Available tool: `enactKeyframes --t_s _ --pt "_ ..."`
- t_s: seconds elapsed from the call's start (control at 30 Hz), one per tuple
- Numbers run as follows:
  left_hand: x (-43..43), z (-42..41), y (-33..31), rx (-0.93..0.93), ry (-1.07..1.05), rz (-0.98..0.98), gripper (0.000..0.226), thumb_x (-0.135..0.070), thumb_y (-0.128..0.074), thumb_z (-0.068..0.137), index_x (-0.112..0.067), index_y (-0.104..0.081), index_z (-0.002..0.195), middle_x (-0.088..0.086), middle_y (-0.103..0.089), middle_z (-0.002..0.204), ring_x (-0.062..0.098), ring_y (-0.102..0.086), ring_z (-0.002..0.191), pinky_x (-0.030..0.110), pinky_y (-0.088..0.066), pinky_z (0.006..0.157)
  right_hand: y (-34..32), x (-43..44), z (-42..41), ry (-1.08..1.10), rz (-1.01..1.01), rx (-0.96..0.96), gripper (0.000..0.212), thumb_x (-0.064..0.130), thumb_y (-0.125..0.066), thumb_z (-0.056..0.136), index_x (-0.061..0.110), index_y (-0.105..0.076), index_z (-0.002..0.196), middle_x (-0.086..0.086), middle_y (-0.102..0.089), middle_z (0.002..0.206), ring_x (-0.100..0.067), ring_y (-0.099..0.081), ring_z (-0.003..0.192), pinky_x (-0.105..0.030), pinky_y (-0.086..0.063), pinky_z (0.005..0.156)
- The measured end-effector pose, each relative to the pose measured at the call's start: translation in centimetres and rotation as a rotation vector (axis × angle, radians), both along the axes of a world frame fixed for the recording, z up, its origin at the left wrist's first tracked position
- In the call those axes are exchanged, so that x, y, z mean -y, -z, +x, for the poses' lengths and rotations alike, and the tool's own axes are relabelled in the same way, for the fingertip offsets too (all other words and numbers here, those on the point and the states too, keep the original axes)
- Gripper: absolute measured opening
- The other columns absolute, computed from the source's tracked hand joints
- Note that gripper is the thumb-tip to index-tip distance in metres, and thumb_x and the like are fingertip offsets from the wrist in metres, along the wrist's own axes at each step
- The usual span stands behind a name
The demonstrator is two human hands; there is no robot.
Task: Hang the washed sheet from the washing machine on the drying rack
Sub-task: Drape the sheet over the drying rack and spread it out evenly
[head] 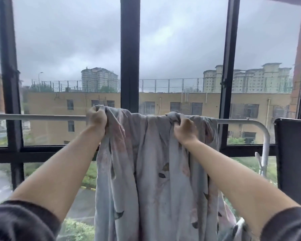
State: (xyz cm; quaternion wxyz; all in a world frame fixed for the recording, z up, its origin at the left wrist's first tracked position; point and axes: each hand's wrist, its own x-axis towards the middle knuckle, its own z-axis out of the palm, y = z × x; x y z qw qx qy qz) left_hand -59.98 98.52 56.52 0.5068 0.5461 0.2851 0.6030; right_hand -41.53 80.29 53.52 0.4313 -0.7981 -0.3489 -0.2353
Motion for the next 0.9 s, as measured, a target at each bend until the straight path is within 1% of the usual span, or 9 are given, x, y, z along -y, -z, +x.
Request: enactKeyframes --t_s 0.1,0.2,0.33,0.4,0.47,0.6,0.73,0.83,0.9 --pt "-4.1 -2.9 -1.9 0.122 -0.26 -0.105 0.027 -0.023 -0.046 0.097 -0.006 -0.065 0.106 0.013 -0.066 0.108 0.027 -0.061 0.102 0.033 -0.052 0.085 -2.9 -1.9 -0.1 -0.062 0.084 0.136 0.02 0.019 -0.047 0.095 0.018 -0.06 0.11 -0.01 -0.067 0.109 -0.032 -0.061 0.102 -0.036 -0.045 0.079" --pt "-7.4 -6.2 -1.7 0.057 -0.377 -0.002 0.029 -0.007 -0.039 0.09 -0.016 -0.066 0.084 0.011 -0.069 0.098 0.028 -0.064 0.098 0.033 -0.052 0.082 -3.9 -4.0 -0.2 -0.133 0.055 0.196 0.02 0.015 -0.047 0.094 0.017 -0.062 0.108 -0.009 -0.066 0.112 -0.03 -0.059 0.104 -0.034 -0.043 0.081" --pt "-9.2 -7.6 -0.6 -0.614 -0.51 0.068 0.033 -0.021 -0.051 0.092 -0.006 -0.057 0.121 0.016 -0.055 0.128 0.034 -0.05 0.12 0.042 -0.039 0.102 -2.3 -6.5 -0.5 -0.122 -0.109 0.282 0.025 0.031 -0.043 0.096 0.019 -0.061 0.109 -0.006 -0.06 0.117 -0.028 -0.054 0.109 -0.039 -0.034 0.094" --pt "-8.2 -6.6 -0.8 -1.101 -0.695 0.164 0.05 -0.031 -0.051 0.09 -0.003 -0.044 0.131 0.018 -0.045 0.132 0.034 -0.042 0.123 0.046 -0.033 0.105 -1.4 -7.0 -0.4 -0.059 -0.162 0.311 0.034 0.037 -0.039 0.096 0.017 -0.057 0.116 -0.007 -0.059 0.123 -0.028 -0.054 0.109 -0.039 -0.031 0.096" --pt "-6.5 -5.0 -1.0 -1.326 -0.834 0.378 0.051 -0.035 -0.047 0.089 -0.004 -0.04 0.13 0.016 -0.043 0.128 0.031 -0.041 0.12 0.045 -0.031 0.104 -0.9 -6.9 -0.2 -0.042 -0.203 0.342 0.04 0.04 -0.037 0.097 0.014 -0.054 0.123 -0.008 -0.058 0.128 -0.028 -0.054 0.112 -0.038 -0.032 0.097" --pt "-2.0 0.7 0.3 -1.171 -0.519 0.828 0.036 -0.036 -0.04 0.091 -0.012 -0.047 0.116 0.011 -0.053 0.117 0.028 -0.05 0.108 0.046 -0.034 0.097 -1.7 -5.2 1.3 -0.185 -0.16 0.357 0.041 0.042 -0.037 0.098 0.013 -0.061 0.114 -0.007 -0.062 0.119 -0.03 -0.056 0.11 -0.038 -0.037 0.097" --pt "3.6 7.4 1.6 -0.978 -0.24 1.026 0.032 -0.038 -0.035 0.095 -0.015 -0.052 0.108 0.009 -0.058 0.112 0.028 -0.053 0.107 0.044 -0.035 0.097 -1.4 0.6 5.1 0.215 0.084 0.379 0.016 0.029 -0.045 0.094 0.018 -0.052 0.102 -0.003 -0.052 0.111 -0.023 -0.049 0.106 -0.04 -0.033 0.093" --pt "6.8 11.4 1.5 -0.922 -0.179 1.098 0.033 -0.037 -0.036 0.095 -0.016 -0.048 0.117 0.007 -0.058 0.116 0.027 -0.053 0.108 0.046 -0.034 0.099 0.3 4.6 8.6 0.37 0.226 0.029 0.026 0.033 -0.048 0.093 0.011 -0.045 0.108 -0.013 -0.05 0.115 -0.033 -0.05 0.107 -0.043 -0.04 0.086" --pt "8.5 14.0 1.4 -0.959 -0.188 1.146 0.034 -0.036 -0.036 0.095 -0.016 -0.048 0.12 0.008 -0.058 0.117 0.028 -0.053 0.109 0.049 -0.033 0.102 1.7 6.0 10.4 0.285 0.2 -0.298 0.046 0.048 -0.044 0.092 0.007 -0.047 0.113 -0.016 -0.055 0.118 -0.034 -0.053 0.107 -0.037 -0.042 0.081"
